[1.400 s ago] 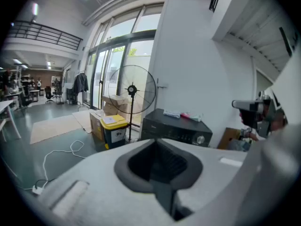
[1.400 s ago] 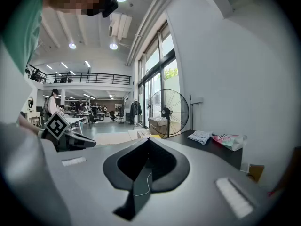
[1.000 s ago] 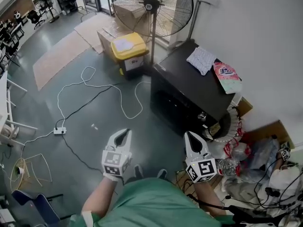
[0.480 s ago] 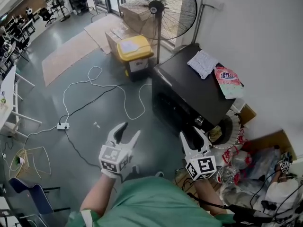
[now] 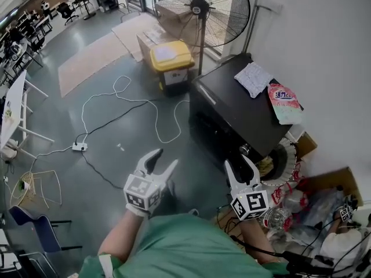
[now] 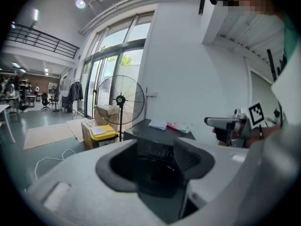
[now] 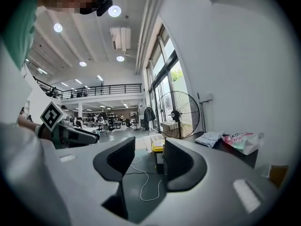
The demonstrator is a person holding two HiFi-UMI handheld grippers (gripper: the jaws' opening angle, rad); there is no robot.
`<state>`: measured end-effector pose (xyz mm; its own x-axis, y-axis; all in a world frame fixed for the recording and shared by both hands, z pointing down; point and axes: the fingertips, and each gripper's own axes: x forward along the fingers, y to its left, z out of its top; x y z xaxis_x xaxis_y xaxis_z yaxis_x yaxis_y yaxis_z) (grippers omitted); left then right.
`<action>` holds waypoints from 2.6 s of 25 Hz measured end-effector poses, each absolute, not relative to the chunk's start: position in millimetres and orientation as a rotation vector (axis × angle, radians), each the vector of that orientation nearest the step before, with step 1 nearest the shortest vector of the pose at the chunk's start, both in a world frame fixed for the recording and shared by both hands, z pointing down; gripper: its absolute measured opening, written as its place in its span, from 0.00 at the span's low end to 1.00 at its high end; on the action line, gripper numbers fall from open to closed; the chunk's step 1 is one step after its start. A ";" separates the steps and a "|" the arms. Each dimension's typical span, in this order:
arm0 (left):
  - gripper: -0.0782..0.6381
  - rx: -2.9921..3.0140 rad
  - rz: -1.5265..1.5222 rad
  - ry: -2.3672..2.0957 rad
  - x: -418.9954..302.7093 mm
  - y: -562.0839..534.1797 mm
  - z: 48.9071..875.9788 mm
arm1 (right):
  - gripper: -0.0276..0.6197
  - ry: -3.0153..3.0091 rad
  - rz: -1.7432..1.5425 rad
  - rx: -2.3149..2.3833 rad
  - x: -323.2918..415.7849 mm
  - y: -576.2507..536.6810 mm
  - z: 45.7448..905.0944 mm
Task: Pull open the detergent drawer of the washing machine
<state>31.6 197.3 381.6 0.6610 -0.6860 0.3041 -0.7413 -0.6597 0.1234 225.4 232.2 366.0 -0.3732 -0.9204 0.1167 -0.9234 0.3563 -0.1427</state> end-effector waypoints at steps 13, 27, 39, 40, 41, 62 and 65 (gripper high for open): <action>0.41 2.602 0.233 -0.846 37.3 92.3 425.5 | 0.32 -2.384 0.316 1.900 225.0 158.6 377.9; 0.42 2.514 0.213 -0.557 13.6 -26.2 476.3 | 0.32 -2.222 0.411 1.946 172.3 39.5 396.7; 0.43 2.441 0.191 -0.404 30.6 -75.5 526.0 | 0.32 -2.193 0.406 1.925 166.6 -7.9 413.2; 0.43 2.434 0.197 -0.393 36.1 -77.7 532.3 | 0.32 -2.201 0.412 1.917 168.9 -11.0 416.7; 0.43 2.425 0.204 -0.384 41.7 -80.3 538.8 | 0.32 -2.209 0.420 1.909 171.5 -14.3 420.5; 0.46 2.171 0.098 -0.276 147.3 -148.1 640.0 | 0.32 -2.304 0.508 1.705 236.9 -72.5 450.1; 0.47 2.116 0.049 -0.250 157.2 -153.5 652.4 | 0.32 -2.310 0.514 1.685 245.3 -74.4 452.9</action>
<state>157.2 -153.5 652.4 0.9781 -0.1589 0.1345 -0.1980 -0.5104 0.8369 245.3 -74.4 452.9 -0.3088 -0.8680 0.3889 -0.9510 0.2749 -0.1416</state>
